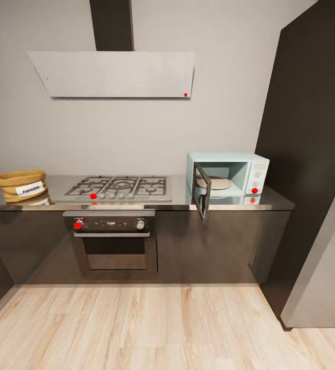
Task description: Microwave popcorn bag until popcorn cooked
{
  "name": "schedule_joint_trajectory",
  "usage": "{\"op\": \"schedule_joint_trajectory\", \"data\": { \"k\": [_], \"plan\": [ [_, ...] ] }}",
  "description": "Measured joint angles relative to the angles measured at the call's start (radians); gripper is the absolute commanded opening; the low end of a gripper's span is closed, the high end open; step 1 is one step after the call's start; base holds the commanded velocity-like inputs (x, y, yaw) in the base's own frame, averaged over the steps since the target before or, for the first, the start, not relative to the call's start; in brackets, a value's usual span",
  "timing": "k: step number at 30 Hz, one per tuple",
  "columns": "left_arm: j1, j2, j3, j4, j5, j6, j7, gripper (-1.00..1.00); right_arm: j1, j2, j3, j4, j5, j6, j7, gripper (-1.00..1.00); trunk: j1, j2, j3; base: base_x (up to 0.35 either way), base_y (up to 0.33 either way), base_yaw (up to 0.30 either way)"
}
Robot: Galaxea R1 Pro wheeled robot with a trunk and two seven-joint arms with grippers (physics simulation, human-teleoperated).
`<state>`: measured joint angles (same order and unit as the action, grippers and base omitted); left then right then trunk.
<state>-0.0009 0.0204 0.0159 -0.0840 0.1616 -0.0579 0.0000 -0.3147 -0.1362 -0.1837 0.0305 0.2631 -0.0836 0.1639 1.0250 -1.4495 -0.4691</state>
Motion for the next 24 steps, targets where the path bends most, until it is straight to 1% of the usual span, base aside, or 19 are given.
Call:
{"op": "schedule_joint_trajectory", "data": {
  "k": [2, 6, 10, 14, 17, 20, 24],
  "plan": [
    [0.000, 0.000, 0.000, 0.000, 0.000, 0.000, 0.000, 1.00, 0.000, 0.002, -0.001, 0.000, -0.001, 0.002, -0.010, 1.00, 0.000, 0.000, 0.000, 0.000, 0.000, 0.094],
    [0.000, 0.001, 0.000, 0.001, 0.001, 0.000, 0.000, 1.00, 0.000, 0.021, -0.001, 0.000, -0.002, 0.002, -0.015, 1.00, 0.000, 0.000, 0.001, 0.000, 0.000, 0.242],
    [0.000, 0.000, 0.000, 0.001, 0.002, 0.000, 0.000, 1.00, 0.000, 0.023, -0.001, 0.000, -0.002, 0.002, -0.021, 1.00, 0.000, 0.000, 0.001, 0.000, 0.000, 0.275],
    [0.000, 0.001, 0.000, 0.001, 0.003, 0.000, 0.000, 1.00, 0.000, 0.025, -0.001, 0.000, -0.001, 0.002, -0.070, 1.00, 0.000, 0.000, 0.001, 0.000, 0.000, 0.278],
    [-0.001, 0.001, 0.000, 0.000, 0.003, -0.001, 0.000, 1.00, 0.000, 0.035, -0.001, 0.001, -0.001, 0.003, -0.079, 1.00, 0.000, 0.000, 0.001, 0.000, 0.000, 0.278],
    [0.000, 0.001, 0.000, 0.000, 0.003, -0.001, 0.000, 1.00, 0.000, 0.038, -0.001, 0.001, -0.001, 0.012, -0.081, 1.00, 0.000, 0.000, 0.001, 0.000, 0.000, 0.278],
    [0.000, 0.003, 0.000, 0.000, 0.023, -0.001, 0.000, 1.00, 0.000, 0.039, -0.001, 0.001, 0.000, 0.023, -0.081, 1.00, 0.000, 0.000, 0.001, 0.000, 0.000, 0.291]
  ]
}}
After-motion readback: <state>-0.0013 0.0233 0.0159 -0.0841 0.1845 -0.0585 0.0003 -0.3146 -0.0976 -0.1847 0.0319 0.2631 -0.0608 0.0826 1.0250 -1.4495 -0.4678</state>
